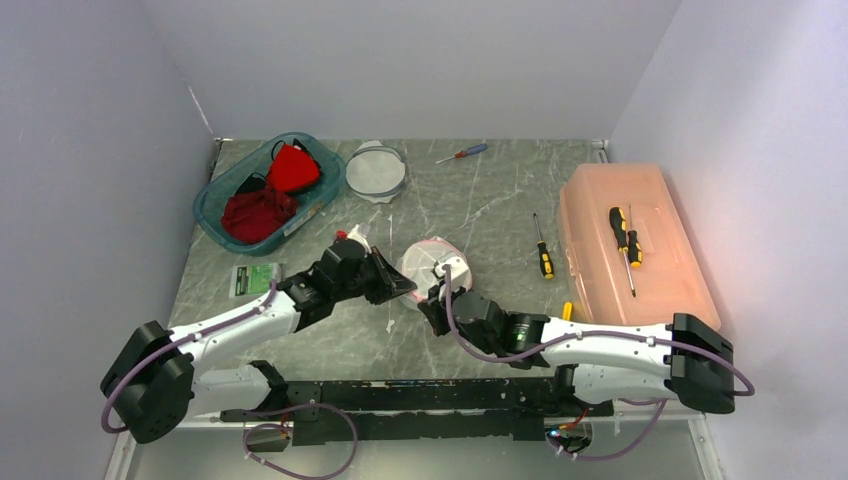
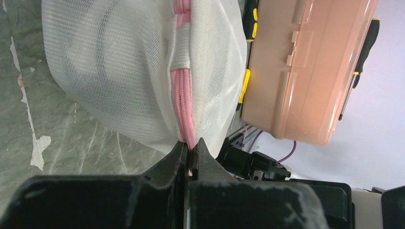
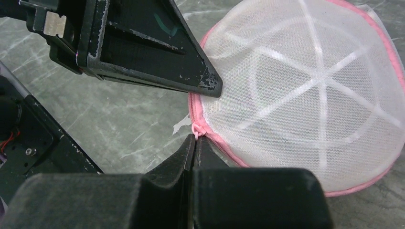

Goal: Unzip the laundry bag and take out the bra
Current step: Unzip the laundry bag at the center of the board.

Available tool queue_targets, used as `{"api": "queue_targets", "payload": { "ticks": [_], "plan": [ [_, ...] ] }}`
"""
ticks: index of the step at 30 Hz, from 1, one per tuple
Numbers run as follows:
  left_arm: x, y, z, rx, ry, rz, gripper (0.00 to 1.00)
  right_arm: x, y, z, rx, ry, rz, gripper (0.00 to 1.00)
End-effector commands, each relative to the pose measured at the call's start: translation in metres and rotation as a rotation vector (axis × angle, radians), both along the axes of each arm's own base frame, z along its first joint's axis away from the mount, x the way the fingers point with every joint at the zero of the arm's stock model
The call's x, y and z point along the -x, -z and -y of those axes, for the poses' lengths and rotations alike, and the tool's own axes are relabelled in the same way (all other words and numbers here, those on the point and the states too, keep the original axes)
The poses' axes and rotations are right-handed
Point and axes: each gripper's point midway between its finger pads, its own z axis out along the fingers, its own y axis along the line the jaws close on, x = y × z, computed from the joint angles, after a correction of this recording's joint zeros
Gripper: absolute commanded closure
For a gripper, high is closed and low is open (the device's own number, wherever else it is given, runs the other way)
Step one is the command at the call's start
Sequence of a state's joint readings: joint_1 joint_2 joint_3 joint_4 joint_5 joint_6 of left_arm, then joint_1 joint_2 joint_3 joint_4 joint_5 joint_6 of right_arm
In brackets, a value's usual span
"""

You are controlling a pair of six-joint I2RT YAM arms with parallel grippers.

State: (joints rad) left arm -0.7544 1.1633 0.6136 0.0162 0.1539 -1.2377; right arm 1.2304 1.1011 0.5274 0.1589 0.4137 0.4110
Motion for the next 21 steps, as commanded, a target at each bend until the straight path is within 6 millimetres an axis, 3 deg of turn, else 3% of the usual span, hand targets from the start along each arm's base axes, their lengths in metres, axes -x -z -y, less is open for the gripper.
{"api": "queue_targets", "payload": {
  "ticks": [1, 10, 14, 18, 21],
  "plan": [
    [-0.014, -0.009, -0.001, -0.027, -0.033, 0.053, 0.97, 0.0, -0.004, 0.008, -0.011, 0.028, 0.002, 1.0],
    [-0.014, -0.016, -0.002, -0.031, -0.018, 0.094, 0.97, -0.007, 0.03, 0.05, 0.069, 0.182, -0.063, 1.0],
    [-0.01, -0.019, 0.004, -0.035, 0.065, 0.151, 0.97, -0.009, 0.022, 0.055, 0.042, 0.192, -0.042, 1.0],
    [-0.013, -0.023, 0.008, -0.149, 0.249, 0.22, 0.97, -0.004, 0.006, 0.063, 0.03, 0.113, 0.04, 1.0],
    [-0.02, -0.043, 0.017, -0.139, 0.372, 0.303, 0.97, 0.002, -0.014, 0.065, -0.004, 0.061, 0.084, 1.0]
  ]
}}
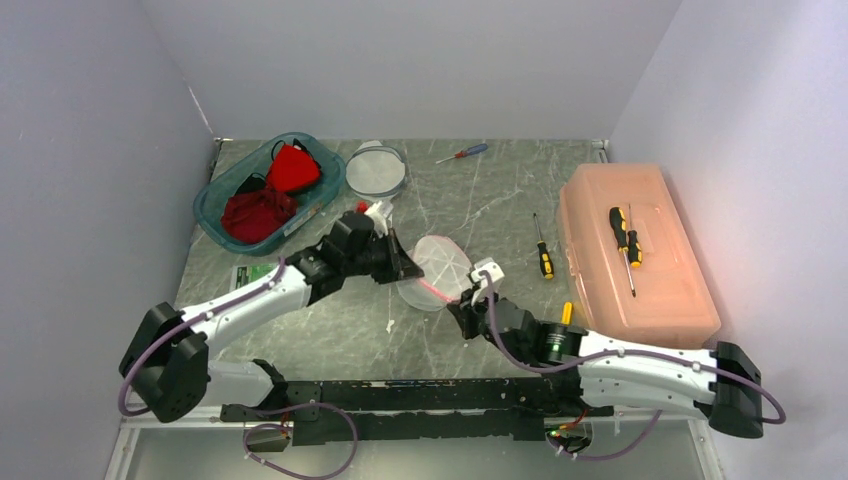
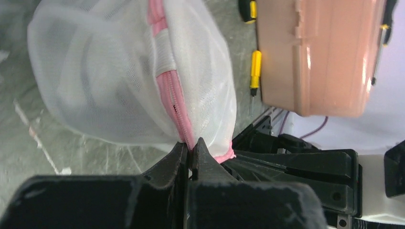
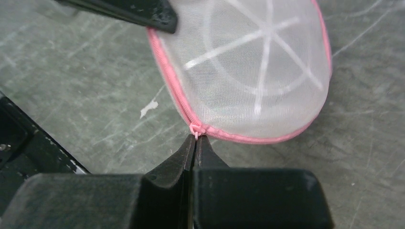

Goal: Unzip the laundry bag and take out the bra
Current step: Unzip the laundry bag at the center of the board.

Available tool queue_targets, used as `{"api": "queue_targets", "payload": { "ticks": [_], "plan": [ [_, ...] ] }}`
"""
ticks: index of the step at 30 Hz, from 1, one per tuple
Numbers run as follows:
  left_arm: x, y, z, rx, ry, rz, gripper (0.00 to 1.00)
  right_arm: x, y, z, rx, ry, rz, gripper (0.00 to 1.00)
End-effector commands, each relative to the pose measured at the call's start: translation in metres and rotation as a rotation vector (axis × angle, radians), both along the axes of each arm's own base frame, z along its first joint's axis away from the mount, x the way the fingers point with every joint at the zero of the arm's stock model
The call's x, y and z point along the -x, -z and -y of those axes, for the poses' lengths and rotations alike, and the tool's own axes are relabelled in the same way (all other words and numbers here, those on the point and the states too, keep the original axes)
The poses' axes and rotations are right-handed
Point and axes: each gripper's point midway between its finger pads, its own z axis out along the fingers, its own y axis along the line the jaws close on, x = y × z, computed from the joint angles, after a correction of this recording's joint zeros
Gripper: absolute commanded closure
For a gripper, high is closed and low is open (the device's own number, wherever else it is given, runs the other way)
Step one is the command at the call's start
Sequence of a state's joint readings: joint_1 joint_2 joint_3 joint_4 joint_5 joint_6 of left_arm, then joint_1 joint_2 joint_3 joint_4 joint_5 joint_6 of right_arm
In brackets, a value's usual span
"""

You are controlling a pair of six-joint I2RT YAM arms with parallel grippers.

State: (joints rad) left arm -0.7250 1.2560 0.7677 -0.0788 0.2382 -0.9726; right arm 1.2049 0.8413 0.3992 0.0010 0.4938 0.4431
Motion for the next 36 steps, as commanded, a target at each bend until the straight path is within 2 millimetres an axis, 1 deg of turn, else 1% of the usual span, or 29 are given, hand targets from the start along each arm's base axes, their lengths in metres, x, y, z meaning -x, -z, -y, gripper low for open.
{"api": "queue_targets", "payload": {
  "ticks": [1, 4, 6, 7, 8, 11, 14, 15, 17, 18, 19, 20, 22, 23, 25, 27, 29, 31, 32, 33, 36],
  "plan": [
    [-0.01, -0.047, 0.014, 0.009, 0.245, 0.199, 0.97, 0.002, -0.029, 0.005, -0.016, -0.059, 0.092, 1.0],
    [-0.016, -0.069, 0.022, 0.047, 0.351, 0.245, 0.97, 0.002, -0.042, 0.002, -0.025, -0.067, 0.097, 1.0],
    [-0.021, -0.073, 0.025, 0.058, 0.387, 0.254, 0.97, 0.004, -0.045, -0.005, -0.043, -0.082, 0.092, 1.0],
    [-0.024, -0.071, 0.026, 0.057, 0.394, 0.252, 0.97, 0.005, -0.045, -0.01, -0.053, -0.092, 0.089, 1.0],
    [-0.028, -0.066, 0.026, 0.056, 0.392, 0.245, 0.97, 0.005, -0.044, -0.014, -0.06, -0.097, 0.086, 1.0],
    [-0.035, -0.034, 0.023, 0.05, 0.379, 0.177, 0.96, 0.006, -0.039, -0.028, -0.083, -0.109, 0.062, 1.0],
    [-0.037, -0.001, 0.014, 0.047, 0.331, 0.101, 0.96, 0.005, -0.023, -0.039, -0.083, -0.104, 0.026, 1.0],
    [-0.038, 0.004, 0.011, 0.052, 0.311, 0.091, 0.95, 0.004, -0.019, -0.042, -0.08, -0.103, 0.017, 1.0],
    [-0.04, 0.007, 0.005, 0.058, 0.266, 0.087, 0.92, 0.004, -0.01, -0.045, -0.069, -0.096, -0.004, 1.0],
    [-0.04, 0.007, 0.001, 0.053, 0.243, 0.088, 0.89, 0.003, -0.007, -0.047, -0.071, -0.093, -0.011, 1.0],
    [-0.039, 0.006, -0.004, 0.04, 0.222, 0.086, 0.82, 0.003, -0.005, -0.049, -0.069, -0.092, -0.017, 1.0],
    [-0.038, 0.005, -0.008, 0.022, 0.201, 0.083, 0.71, 0.003, -0.004, -0.05, -0.069, -0.09, -0.022, 1.0],
    [-0.033, 0.0, -0.019, -0.007, 0.158, 0.07, 0.46, 0.003, -0.002, -0.051, -0.064, -0.087, -0.027, 1.0],
    [-0.029, -0.003, -0.024, -0.017, 0.138, 0.062, 0.38, 0.002, -0.003, -0.052, -0.064, -0.086, -0.027, 1.0],
    [-0.022, -0.008, -0.035, -0.026, 0.087, 0.048, 0.27, 0.002, -0.006, -0.055, -0.069, -0.09, -0.026, 1.0],
    [-0.014, -0.01, -0.045, -0.029, 0.039, 0.031, 0.2, 0.001, -0.008, -0.059, -0.068, -0.094, -0.028, 1.0],
    [-0.004, -0.01, -0.054, -0.024, -0.007, 0.002, 0.17, 0.0, -0.009, -0.063, -0.067, -0.097, -0.032, 1.0],
    [0.005, -0.014, -0.057, 0.026, -0.061, -0.042, 0.16, -0.001, -0.011, -0.067, -0.062, -0.102, -0.031, 1.0],
    [0.012, -0.013, -0.058, 0.052, -0.081, -0.063, 0.1, -0.001, -0.012, -0.069, -0.064, -0.106, -0.031, 1.0],
    [0.016, -0.014, -0.056, 0.082, -0.099, -0.077, 0.08, -0.001, -0.013, -0.071, -0.064, -0.11, -0.029, 1.0],
    [0.028, -0.019, -0.044, 0.124, -0.114, -0.085, 0.09, 0.0, -0.02, -0.079, -0.084, -0.139, -0.014, 1.0]
  ]
}}
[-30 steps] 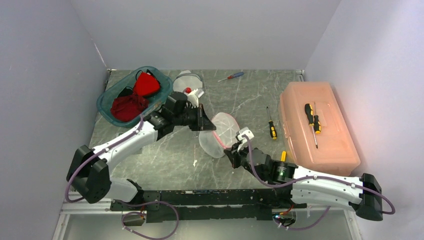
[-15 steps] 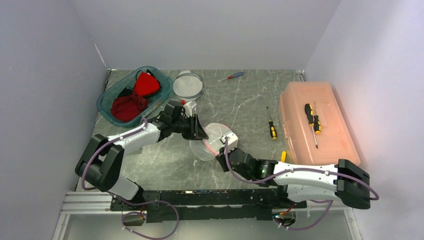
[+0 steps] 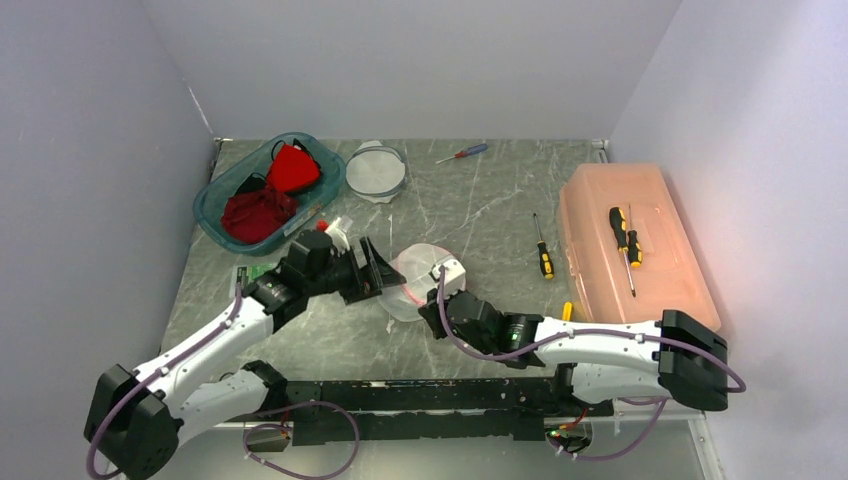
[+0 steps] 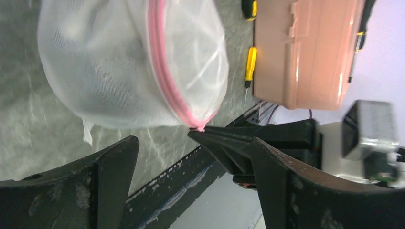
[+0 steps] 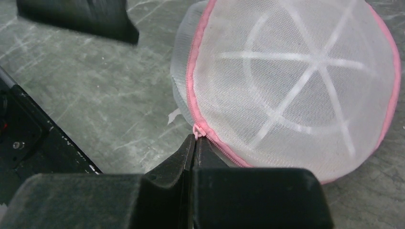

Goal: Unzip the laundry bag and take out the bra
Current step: Unzip the laundry bag at the center of the board.

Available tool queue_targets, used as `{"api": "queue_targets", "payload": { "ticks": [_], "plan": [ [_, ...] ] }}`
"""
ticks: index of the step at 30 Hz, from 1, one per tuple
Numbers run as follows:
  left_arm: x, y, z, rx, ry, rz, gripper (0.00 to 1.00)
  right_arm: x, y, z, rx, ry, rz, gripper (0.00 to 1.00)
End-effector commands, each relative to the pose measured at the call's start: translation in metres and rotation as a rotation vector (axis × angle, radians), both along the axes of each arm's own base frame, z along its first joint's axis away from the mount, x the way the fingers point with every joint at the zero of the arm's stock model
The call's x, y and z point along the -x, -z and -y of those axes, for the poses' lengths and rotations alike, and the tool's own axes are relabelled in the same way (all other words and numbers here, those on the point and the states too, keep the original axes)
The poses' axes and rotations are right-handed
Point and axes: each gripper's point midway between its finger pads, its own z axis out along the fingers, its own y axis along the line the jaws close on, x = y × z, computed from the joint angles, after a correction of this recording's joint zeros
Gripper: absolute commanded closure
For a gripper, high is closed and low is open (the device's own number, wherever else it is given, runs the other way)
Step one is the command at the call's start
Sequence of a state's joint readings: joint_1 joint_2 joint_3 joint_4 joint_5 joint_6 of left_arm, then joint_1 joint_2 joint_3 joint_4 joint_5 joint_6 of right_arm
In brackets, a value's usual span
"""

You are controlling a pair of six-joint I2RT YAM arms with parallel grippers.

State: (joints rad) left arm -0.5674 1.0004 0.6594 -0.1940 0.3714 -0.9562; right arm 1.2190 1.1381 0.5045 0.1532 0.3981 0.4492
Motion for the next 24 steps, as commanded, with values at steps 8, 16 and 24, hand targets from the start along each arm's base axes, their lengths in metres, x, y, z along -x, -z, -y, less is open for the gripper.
{"api": "queue_targets", "payload": {
  "ticks": [8, 16, 24],
  "plan": [
    [0.005, 0.004, 0.028, 0.012, -0.08, -0.094, 0.18, 0.003, -0.041, -0.031, -0.1, -0.104, 0.06, 1.0],
    [-0.006, 0.021, 0.04, -0.009, -0.083, -0.143, 0.35, 0.007, -0.037, -0.022, -0.095, -0.103, 0.05, 1.0],
    [-0.012, 0.028, 0.038, -0.031, -0.11, -0.144, 0.82, 0.007, -0.035, -0.013, -0.088, -0.076, 0.044, 1.0]
  ]
}}
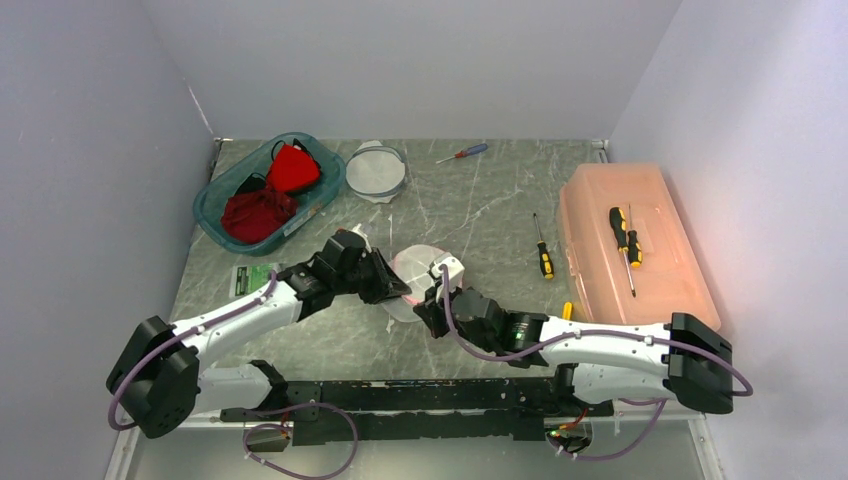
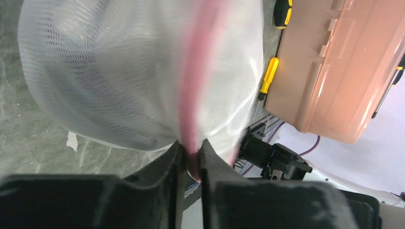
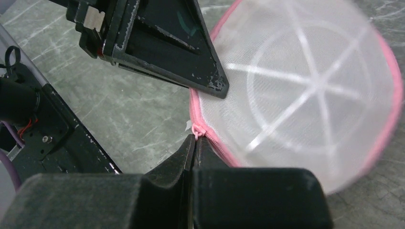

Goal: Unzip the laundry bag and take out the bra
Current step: Unzip the laundry bag at the center of the board.

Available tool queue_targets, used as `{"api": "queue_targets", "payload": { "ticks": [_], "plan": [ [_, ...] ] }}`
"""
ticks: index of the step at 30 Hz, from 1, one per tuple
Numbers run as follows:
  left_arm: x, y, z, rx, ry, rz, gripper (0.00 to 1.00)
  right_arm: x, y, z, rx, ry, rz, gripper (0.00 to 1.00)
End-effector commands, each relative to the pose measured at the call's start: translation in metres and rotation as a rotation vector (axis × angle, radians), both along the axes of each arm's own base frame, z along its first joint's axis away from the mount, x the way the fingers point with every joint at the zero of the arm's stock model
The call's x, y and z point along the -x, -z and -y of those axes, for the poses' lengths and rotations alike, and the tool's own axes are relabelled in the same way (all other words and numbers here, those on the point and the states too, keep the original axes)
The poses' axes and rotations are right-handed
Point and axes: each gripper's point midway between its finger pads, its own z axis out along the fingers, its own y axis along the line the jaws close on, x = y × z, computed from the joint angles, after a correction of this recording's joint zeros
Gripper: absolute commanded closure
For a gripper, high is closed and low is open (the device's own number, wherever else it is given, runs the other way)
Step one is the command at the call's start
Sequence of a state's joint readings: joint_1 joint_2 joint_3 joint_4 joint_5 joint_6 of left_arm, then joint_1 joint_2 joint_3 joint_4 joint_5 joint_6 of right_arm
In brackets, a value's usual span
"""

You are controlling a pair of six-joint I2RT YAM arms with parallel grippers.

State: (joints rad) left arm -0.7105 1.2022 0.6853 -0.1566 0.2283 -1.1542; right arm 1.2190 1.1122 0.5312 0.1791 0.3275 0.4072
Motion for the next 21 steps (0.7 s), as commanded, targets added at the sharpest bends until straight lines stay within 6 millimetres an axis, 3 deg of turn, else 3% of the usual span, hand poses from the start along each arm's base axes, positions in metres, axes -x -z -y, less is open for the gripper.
{"api": "queue_targets", "payload": {
  "ticks": [1, 3, 17, 21],
  "plan": [
    [-0.014, -0.017, 0.003, 0.016, -0.034, 0.065, 0.89, 0.0, -0.009, 0.005, -0.02, 0.02, 0.008, 1.0],
    [-0.016, -0.018, 0.0, 0.005, -0.047, 0.076, 0.97, -0.003, -0.006, 0.013, -0.004, 0.063, -0.007, 1.0],
    [-0.016, -0.02, -0.006, -0.003, -0.061, 0.105, 0.97, -0.02, 0.024, 0.069, 0.093, 0.362, -0.089, 1.0],
    [-0.014, -0.02, -0.005, 0.006, -0.048, 0.11, 0.97, -0.024, 0.023, 0.079, 0.085, 0.418, -0.087, 1.0]
  ]
}}
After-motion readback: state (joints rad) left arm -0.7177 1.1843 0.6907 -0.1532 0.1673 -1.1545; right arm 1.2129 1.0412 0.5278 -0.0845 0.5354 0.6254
